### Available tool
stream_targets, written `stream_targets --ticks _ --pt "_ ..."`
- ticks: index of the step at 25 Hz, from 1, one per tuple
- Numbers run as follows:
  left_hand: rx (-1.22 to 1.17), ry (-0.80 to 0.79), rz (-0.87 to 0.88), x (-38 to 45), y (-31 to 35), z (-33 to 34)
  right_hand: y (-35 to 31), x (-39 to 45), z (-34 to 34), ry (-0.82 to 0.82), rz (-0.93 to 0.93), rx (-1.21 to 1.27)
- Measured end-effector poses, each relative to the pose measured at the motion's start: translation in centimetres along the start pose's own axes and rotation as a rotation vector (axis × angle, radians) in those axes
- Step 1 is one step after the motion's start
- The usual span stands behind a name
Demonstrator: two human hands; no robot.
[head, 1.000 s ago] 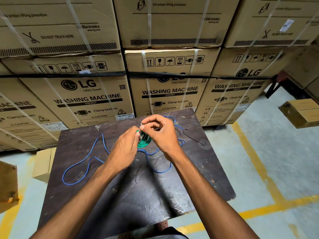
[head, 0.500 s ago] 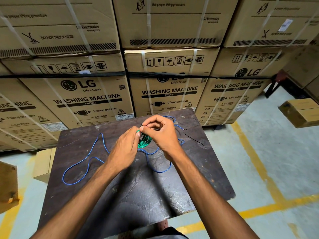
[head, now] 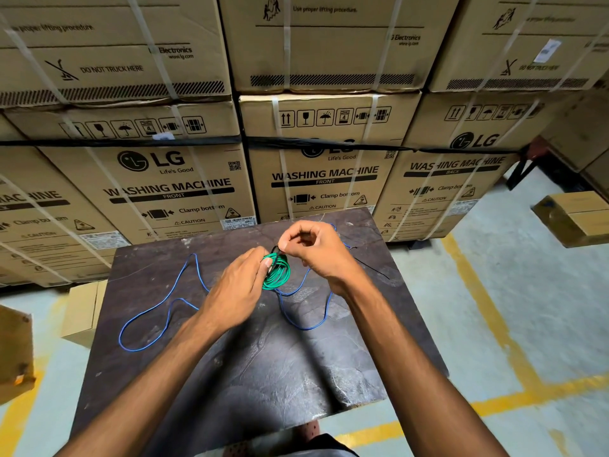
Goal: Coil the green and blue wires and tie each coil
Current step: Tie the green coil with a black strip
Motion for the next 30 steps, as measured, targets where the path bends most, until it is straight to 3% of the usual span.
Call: stream_targets --ticks 13,23,30 --pt "0.019 -0.06 0.014 -0.2 0.4 0.0 -0.5 0.4 -0.4 -0.18 -0.248 -0.232" --pt "-0.118 -0.07 0.019 -0.2 0.1 0.2 -0.1 0.6 -0.5 -0.071 -0.201 -0.127" --pt "-0.082 -0.066 -0.013 -0.2 -0.4 0.2 -1.0 0.3 -0.6 -0.068 -0.241 -0.256"
Point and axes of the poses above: each hand's wrist, its own x-axis towards the middle knuckle, its own z-axis out of the palm, y = z × x, the point moved 5 cm from there along x, towards the middle knuckle, and after that the axes turned 12 degrees about -x, right-handed, at the moved point
